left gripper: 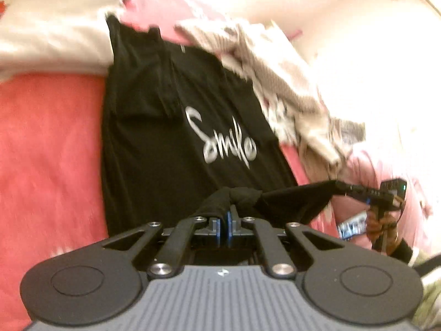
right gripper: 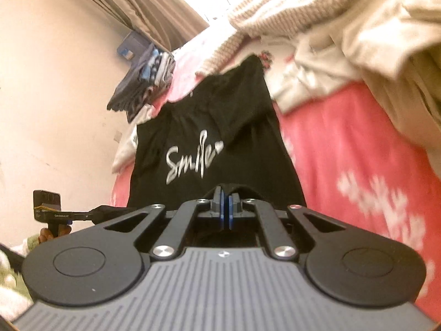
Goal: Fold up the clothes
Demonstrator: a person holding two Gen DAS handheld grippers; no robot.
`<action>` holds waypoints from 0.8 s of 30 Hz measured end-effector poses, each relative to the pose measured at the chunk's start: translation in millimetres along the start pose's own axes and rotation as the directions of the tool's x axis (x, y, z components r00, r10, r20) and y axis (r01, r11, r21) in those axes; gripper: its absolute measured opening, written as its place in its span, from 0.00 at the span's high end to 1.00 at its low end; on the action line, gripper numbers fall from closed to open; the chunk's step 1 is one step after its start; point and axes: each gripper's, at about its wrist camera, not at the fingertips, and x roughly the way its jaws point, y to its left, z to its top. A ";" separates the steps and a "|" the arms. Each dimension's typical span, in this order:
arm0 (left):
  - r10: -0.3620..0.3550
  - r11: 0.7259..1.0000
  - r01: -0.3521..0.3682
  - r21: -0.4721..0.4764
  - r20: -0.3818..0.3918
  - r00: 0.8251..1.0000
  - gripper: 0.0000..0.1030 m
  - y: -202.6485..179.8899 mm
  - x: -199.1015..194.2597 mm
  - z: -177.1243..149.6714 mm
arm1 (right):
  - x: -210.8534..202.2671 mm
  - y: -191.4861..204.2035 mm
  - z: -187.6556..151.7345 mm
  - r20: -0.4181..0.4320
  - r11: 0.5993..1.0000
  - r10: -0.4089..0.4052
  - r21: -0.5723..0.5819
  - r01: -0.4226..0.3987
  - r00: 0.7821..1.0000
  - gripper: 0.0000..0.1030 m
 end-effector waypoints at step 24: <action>0.005 0.994 0.033 -0.108 0.337 0.942 0.95 39.7 0.6 89.2 | 75.8 -8.4 123.2 0.215 0.997 0.071 0.012 -0.076 0.974 0.98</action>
